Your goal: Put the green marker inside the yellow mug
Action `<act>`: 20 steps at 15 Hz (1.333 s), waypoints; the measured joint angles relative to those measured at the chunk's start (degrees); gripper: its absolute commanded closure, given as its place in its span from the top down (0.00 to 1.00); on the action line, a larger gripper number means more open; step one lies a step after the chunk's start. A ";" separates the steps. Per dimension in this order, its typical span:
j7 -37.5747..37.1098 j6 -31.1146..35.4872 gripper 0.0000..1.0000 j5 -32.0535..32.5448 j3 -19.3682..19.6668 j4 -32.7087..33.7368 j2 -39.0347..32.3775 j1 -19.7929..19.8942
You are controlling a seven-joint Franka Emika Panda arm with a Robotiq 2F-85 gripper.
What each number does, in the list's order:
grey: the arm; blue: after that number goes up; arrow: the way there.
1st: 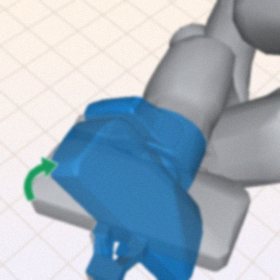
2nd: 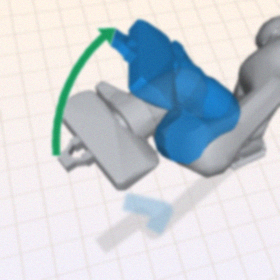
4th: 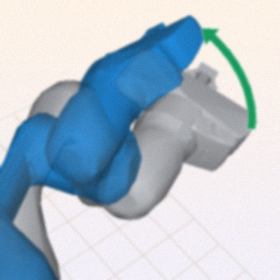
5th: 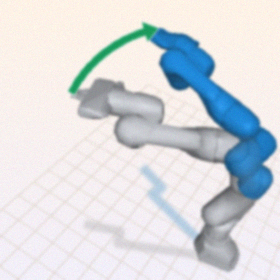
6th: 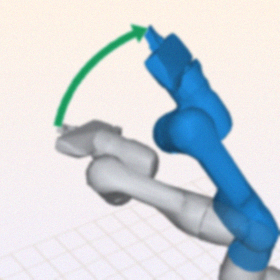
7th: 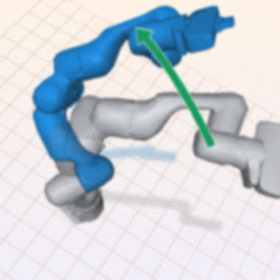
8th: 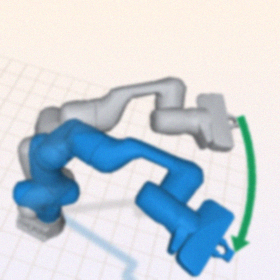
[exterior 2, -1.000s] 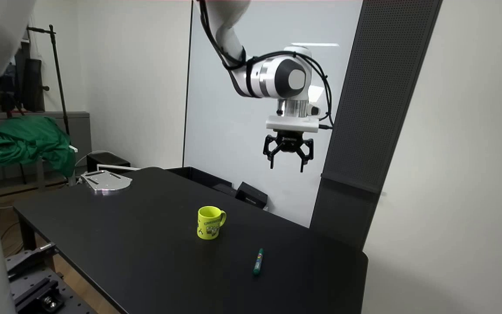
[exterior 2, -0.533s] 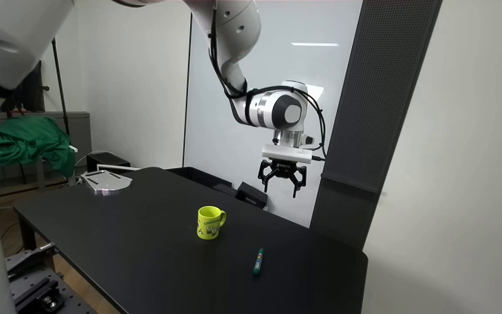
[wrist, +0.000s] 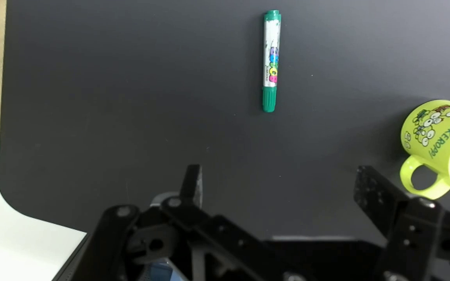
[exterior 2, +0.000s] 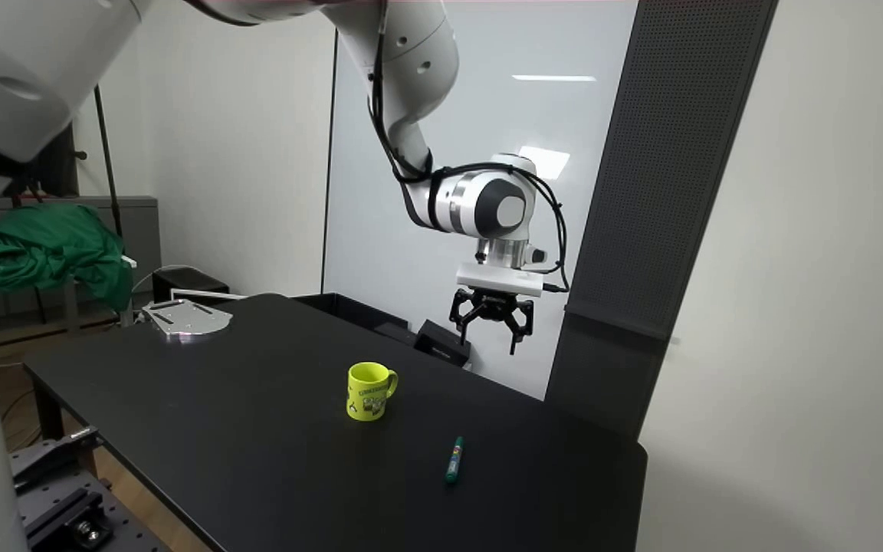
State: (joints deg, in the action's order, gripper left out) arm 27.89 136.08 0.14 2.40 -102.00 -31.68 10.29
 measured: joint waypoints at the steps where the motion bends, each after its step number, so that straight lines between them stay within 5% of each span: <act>1: 0.00 0.00 1.00 0.00 0.00 0.00 0.00 0.00; 9: 0.35 1.88 1.00 0.03 -1.01 -0.21 -1.27 0.13; 20: 0.33 12.11 1.00 0.21 -2.16 -0.02 -13.07 1.08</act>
State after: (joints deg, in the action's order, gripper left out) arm 28.22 148.19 0.35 0.24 -102.02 -44.75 11.37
